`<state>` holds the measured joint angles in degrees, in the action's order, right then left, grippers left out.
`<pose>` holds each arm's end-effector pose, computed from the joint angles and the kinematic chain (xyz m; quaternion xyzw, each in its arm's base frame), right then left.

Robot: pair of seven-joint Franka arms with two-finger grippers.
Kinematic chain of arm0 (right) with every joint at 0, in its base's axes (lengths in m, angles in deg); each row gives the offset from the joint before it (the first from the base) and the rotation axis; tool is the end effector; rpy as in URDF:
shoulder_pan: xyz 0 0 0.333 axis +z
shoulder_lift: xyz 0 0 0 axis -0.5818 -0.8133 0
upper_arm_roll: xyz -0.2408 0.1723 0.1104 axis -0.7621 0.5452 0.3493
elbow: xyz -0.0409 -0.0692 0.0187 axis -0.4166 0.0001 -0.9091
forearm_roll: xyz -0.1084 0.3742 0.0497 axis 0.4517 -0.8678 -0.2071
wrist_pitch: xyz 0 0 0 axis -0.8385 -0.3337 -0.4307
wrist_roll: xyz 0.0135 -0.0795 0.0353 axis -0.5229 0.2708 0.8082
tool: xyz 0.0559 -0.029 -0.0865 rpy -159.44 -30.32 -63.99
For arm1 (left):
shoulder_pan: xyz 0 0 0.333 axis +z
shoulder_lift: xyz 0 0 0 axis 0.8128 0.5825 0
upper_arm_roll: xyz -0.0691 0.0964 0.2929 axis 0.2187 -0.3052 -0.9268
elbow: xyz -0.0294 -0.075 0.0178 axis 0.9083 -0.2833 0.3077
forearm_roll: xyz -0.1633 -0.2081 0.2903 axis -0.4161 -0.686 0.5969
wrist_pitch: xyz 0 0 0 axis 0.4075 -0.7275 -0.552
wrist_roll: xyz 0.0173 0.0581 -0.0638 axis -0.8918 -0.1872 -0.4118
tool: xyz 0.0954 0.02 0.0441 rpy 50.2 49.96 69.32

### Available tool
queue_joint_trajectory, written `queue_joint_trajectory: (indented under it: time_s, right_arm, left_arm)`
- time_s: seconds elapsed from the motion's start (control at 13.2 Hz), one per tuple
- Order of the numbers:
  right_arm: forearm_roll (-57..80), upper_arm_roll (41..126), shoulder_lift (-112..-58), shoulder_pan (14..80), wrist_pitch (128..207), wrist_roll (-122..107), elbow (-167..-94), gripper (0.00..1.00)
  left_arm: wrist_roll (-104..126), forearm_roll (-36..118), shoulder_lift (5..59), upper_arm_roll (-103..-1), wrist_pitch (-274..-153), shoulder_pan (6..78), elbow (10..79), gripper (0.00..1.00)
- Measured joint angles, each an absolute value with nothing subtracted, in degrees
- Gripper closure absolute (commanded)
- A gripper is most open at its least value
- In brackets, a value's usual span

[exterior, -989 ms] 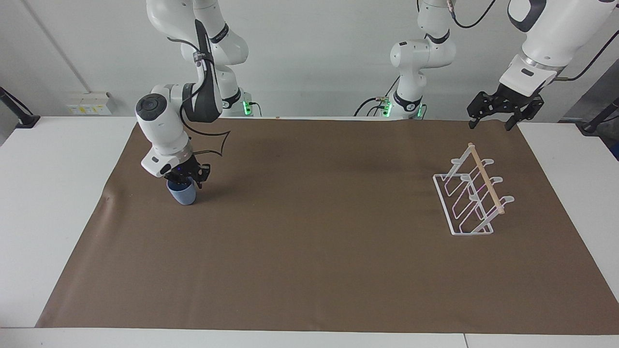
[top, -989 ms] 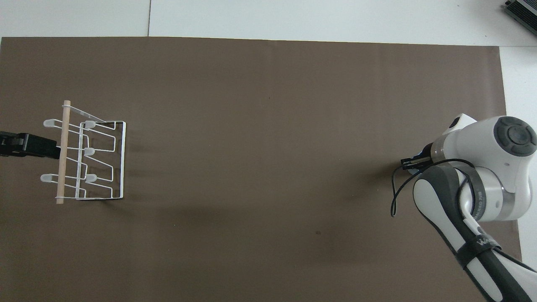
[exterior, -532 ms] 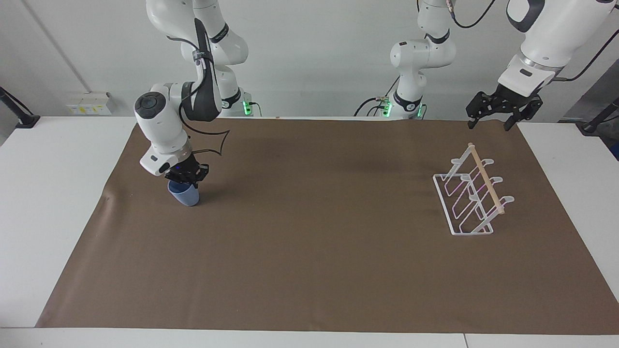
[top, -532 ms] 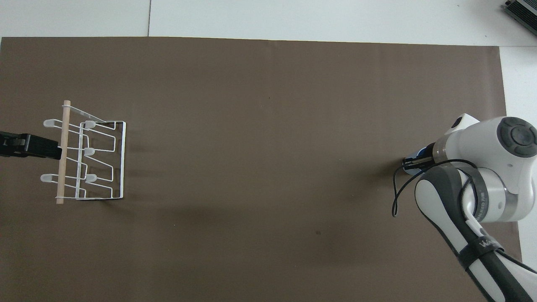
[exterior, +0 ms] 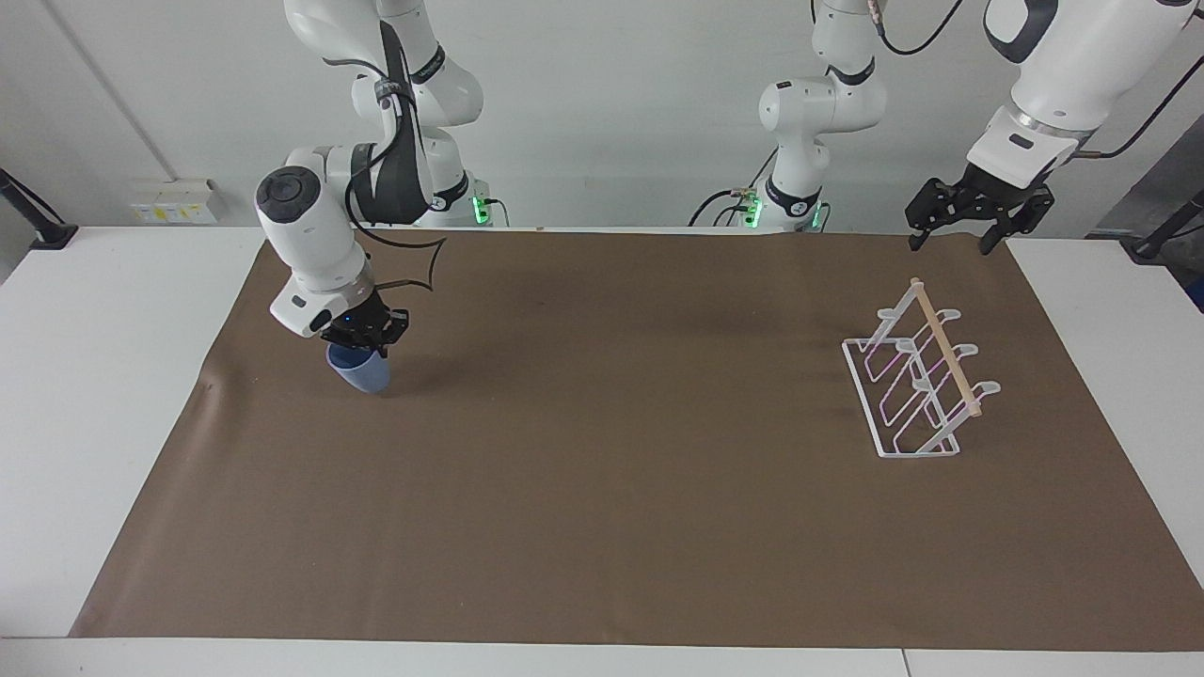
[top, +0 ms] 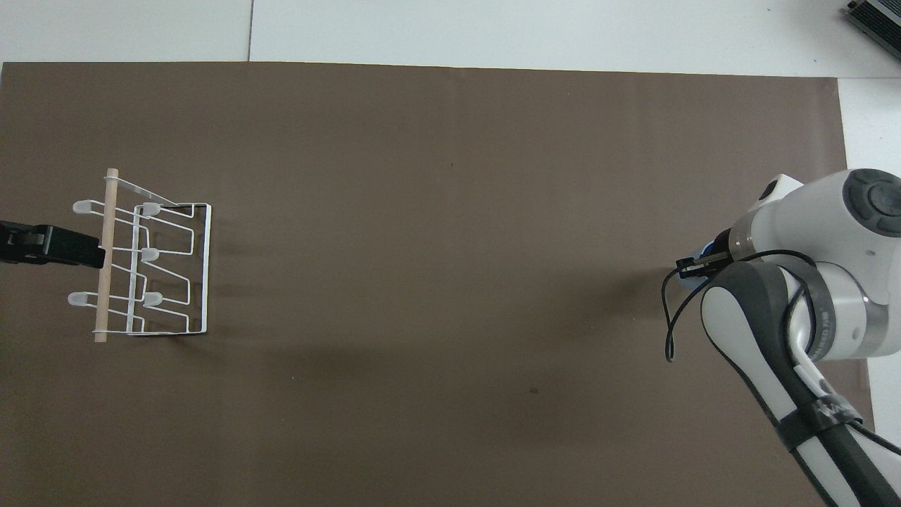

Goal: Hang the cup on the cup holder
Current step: 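Lower the right gripper onto the light blue cup and grasp it, then lift the cup with the right gripper while the left gripper approaches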

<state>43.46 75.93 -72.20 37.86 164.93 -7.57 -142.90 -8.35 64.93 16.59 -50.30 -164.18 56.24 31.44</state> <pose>0.5545 0.0202 0.4223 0.9946 0.0979 -0.0333 0.0081 0.5210 -0.0302 0.6274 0.9982 -0.0588 -0.0117 0.0057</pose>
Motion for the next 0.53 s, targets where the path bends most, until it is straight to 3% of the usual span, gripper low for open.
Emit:
queue_joint_trajectory:
  time_s: [0.53]
  right_arm:
    - [43.3, 81.2, -67.6, 39.0, 148.7, -7.6, -128.0, 1.00]
  left_arm:
    - [-8.3, 64.9, 16.4, -50.1, -163.4, 56.3, 31.5, 0.00]
